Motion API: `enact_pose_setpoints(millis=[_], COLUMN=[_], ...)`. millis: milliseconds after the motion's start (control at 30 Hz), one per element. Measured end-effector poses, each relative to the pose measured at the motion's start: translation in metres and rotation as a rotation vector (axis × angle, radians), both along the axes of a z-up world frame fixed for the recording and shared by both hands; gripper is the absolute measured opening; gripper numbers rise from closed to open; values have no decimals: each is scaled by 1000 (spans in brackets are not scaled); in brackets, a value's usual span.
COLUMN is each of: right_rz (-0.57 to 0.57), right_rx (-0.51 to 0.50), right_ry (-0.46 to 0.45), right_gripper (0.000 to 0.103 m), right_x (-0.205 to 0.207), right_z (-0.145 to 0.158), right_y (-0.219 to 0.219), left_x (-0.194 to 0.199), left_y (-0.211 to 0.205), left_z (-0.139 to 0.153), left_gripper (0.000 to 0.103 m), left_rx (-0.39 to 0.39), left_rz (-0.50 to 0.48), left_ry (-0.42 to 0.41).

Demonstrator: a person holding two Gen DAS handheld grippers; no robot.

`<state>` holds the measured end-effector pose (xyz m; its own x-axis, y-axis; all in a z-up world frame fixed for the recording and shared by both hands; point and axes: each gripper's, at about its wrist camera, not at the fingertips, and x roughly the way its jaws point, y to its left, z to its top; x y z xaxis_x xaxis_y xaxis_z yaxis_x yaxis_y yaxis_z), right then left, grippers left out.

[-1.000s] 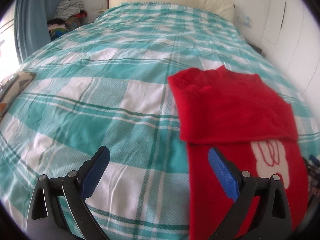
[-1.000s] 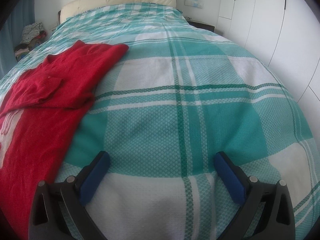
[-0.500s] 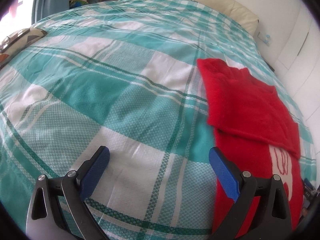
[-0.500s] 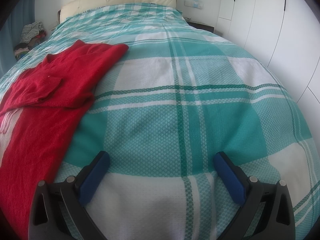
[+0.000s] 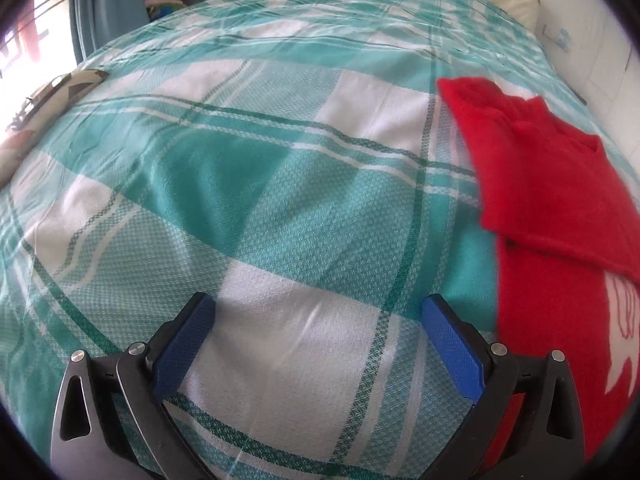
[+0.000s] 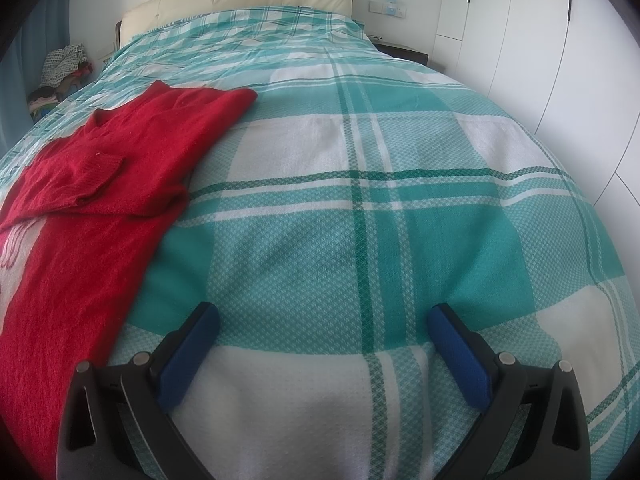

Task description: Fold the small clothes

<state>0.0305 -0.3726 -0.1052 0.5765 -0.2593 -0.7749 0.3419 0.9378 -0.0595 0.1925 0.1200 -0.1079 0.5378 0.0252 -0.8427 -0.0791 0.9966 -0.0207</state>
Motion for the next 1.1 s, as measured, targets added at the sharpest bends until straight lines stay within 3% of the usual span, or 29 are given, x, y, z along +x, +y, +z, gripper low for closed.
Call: enact_pose_setpoints(millis=[1100], right_rz=[-2], right_rx=[5], right_ry=[-10], right_gripper=[103], right_x=[1], right_z=[0], right_y=[-1], left_x=[0], left_y=[-1], left_z=[-3], left_gripper=[103], left_rx=[-7], left_rz=[0], left_ry=[-1])
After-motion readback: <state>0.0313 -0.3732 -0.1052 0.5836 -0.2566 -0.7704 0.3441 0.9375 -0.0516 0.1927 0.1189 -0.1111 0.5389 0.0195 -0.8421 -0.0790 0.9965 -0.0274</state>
